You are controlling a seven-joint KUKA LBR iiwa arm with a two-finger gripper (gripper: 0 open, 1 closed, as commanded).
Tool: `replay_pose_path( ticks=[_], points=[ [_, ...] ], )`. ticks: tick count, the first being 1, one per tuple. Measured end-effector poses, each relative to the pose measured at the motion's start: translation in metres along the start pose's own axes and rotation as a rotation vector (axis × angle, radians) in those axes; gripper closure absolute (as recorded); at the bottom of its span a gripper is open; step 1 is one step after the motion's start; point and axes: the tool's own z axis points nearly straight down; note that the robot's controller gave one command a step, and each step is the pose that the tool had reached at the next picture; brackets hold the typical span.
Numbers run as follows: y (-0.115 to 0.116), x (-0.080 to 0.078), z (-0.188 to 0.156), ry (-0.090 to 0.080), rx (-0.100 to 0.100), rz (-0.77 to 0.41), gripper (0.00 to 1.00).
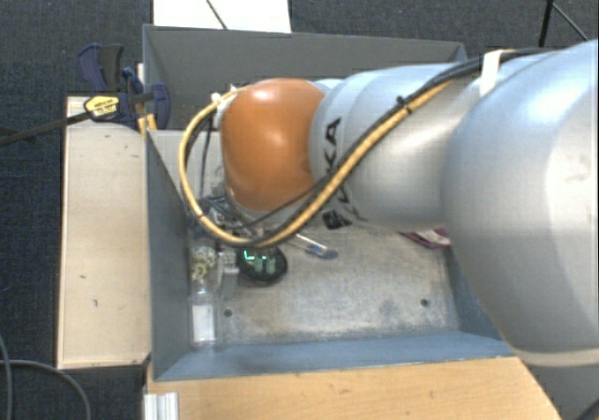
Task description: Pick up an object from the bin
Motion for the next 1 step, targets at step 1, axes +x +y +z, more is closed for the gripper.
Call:
replay_pose_path(
  ticks=[1],
  points=[
    [-0.096, 0.0004, 0.071, -0.031, -0.006, -0.19, 0.0]
  ],
)
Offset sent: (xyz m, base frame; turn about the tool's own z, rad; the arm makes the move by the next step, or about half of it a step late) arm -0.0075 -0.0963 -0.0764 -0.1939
